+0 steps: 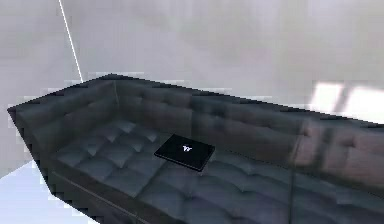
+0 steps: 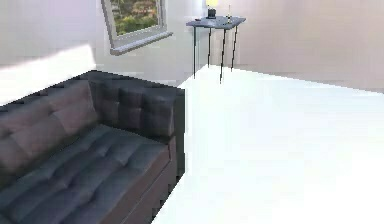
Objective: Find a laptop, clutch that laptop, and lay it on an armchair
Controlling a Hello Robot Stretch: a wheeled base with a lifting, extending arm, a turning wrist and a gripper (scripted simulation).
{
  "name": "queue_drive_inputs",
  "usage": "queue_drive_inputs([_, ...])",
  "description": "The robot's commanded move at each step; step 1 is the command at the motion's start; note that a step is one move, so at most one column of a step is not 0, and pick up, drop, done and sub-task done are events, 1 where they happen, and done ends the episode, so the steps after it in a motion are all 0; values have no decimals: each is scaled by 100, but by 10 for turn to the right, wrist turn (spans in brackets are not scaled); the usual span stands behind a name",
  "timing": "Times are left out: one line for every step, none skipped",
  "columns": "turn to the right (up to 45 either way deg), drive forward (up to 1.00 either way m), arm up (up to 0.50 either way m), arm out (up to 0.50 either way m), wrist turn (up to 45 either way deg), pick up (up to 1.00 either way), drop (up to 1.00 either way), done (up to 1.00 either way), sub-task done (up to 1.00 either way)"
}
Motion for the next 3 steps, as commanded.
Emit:
queue_drive_inputs([60,0,0,0,0,0,0,0,0])
queue_drive_inputs([0,30,0,0,0,0,0,0,0])
queue_drive_inputs([-450,0,0,0,0,0,0,0,0])
